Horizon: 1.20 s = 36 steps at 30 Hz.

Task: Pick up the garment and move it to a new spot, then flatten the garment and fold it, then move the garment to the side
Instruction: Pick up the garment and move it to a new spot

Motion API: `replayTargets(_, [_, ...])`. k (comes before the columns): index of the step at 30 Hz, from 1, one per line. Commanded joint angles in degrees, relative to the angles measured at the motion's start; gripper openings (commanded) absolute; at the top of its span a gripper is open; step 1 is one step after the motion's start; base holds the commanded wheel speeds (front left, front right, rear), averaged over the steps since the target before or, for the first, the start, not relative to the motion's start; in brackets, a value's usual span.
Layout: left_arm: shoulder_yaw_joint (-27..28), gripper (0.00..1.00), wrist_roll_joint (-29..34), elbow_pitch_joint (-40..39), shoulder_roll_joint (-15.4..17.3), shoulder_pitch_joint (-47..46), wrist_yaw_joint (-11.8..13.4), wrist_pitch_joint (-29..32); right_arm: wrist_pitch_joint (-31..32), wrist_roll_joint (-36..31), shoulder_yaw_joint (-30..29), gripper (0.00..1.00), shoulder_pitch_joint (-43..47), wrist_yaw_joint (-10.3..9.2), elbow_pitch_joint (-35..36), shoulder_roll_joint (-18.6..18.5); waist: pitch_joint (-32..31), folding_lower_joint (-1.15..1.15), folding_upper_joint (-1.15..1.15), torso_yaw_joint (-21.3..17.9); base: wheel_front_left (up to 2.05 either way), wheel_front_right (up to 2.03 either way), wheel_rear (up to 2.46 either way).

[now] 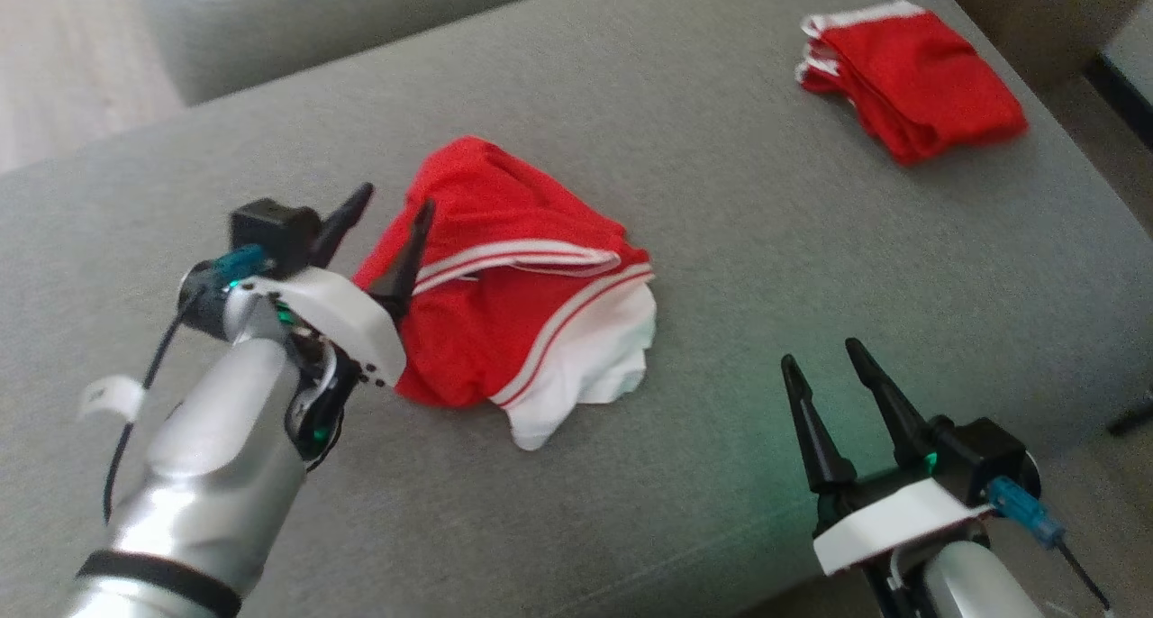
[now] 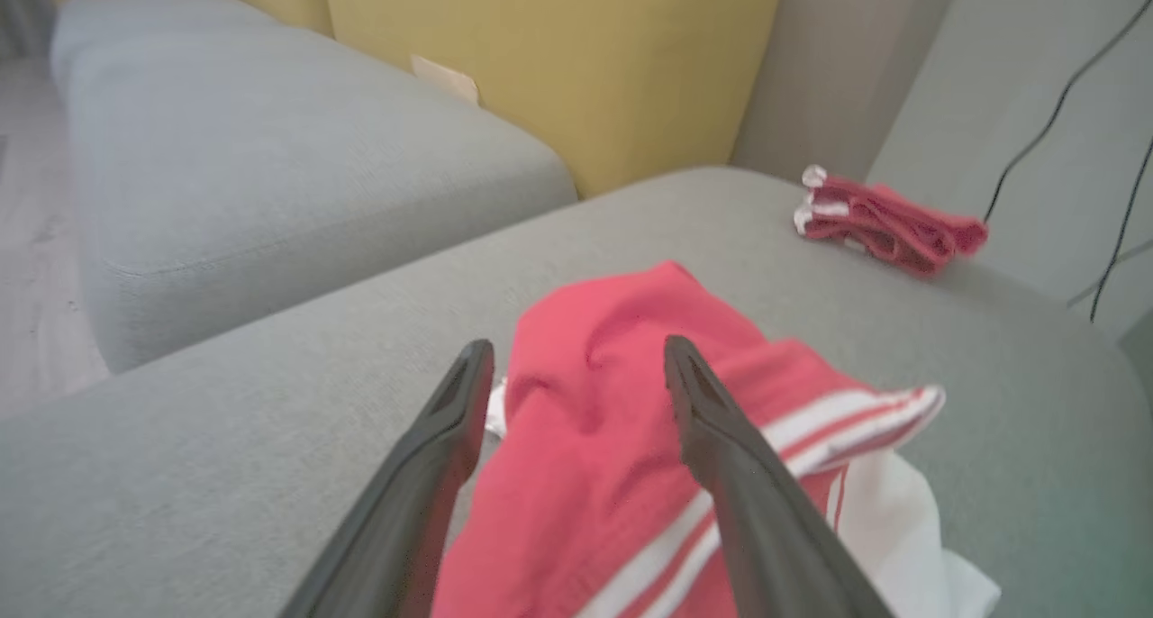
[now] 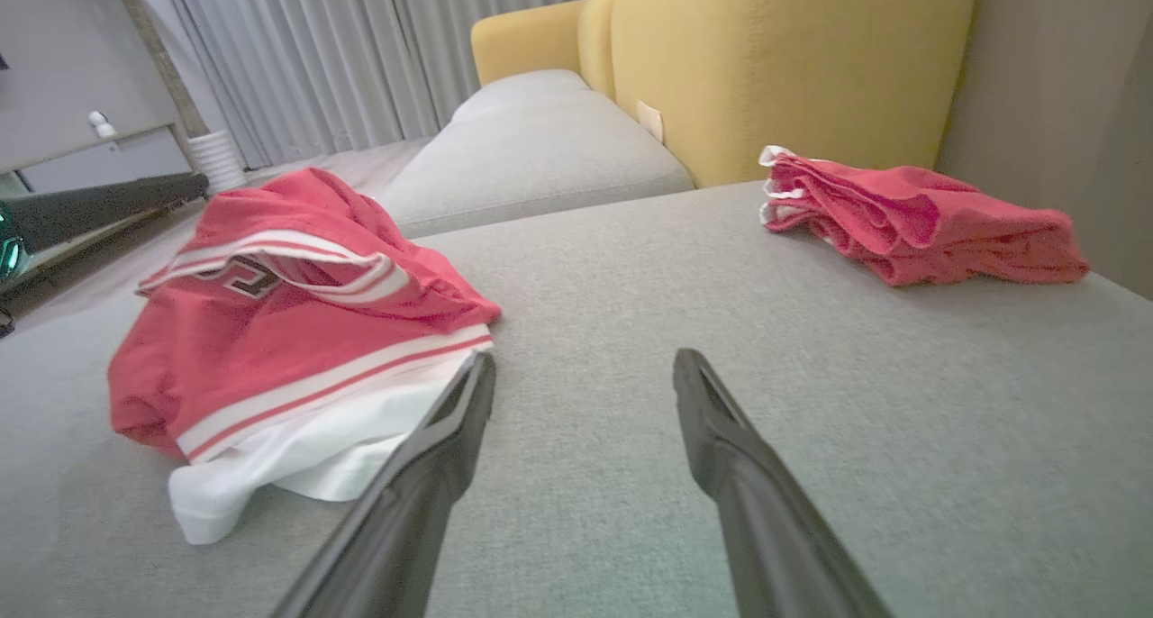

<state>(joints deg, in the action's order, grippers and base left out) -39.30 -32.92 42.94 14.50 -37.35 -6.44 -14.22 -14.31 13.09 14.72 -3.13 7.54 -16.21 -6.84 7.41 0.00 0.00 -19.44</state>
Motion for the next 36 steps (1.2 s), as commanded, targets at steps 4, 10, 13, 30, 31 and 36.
replayTargets(4, [10.7,1.0,1.1,-7.5,1.0,3.7,2.2,-0.8,-0.7,-0.3,0.8,1.0,0.5,-0.05,1.2,0.1,-5.8,0.0,0.0,7.1,0.0,0.0,0.0])
replayTargets(10, [19.6,1.0,7.1,-17.7,-1.2,13.8,6.3,-0.8,-0.7,-0.4,-1.1,1.0,2.3,-0.05,1.2,0.7,-9.5,0.0,0.0,15.2,0.0,0.0,0.0])
replayTargets(13, [23.2,1.0,9.9,-22.6,-2.9,20.6,7.7,-0.8,-0.7,-0.2,-2.2,1.0,3.2,-0.05,1.6,1.1,-10.9,0.0,0.0,18.2,0.0,0.0,0.0])
replayTargets(30, [31.5,1.0,24.9,-39.4,-10.9,48.2,9.2,-0.8,-0.7,-2.2,-7.9,1.0,11.0,-0.05,4.5,2.5,-15.7,0.0,0.0,25.4,0.0,0.0,0.0])
replayTargets(31, [31.4,1.0,25.5,-39.7,-11.0,48.7,9.3,-0.8,-0.7,-2.2,-7.9,1.0,11.2,-0.05,4.5,2.6,-15.9,0.0,0.0,25.4,0.0,0.0,0.0])
replayTargets(36, [31.1,1.0,27.4,-41.6,-11.4,49.8,9.7,-0.8,-0.7,-2.3,-8.0,1.0,11.7,-0.05,4.4,2.9,-16.4,0.0,0.0,25.1,0.0,0.0,0.0])
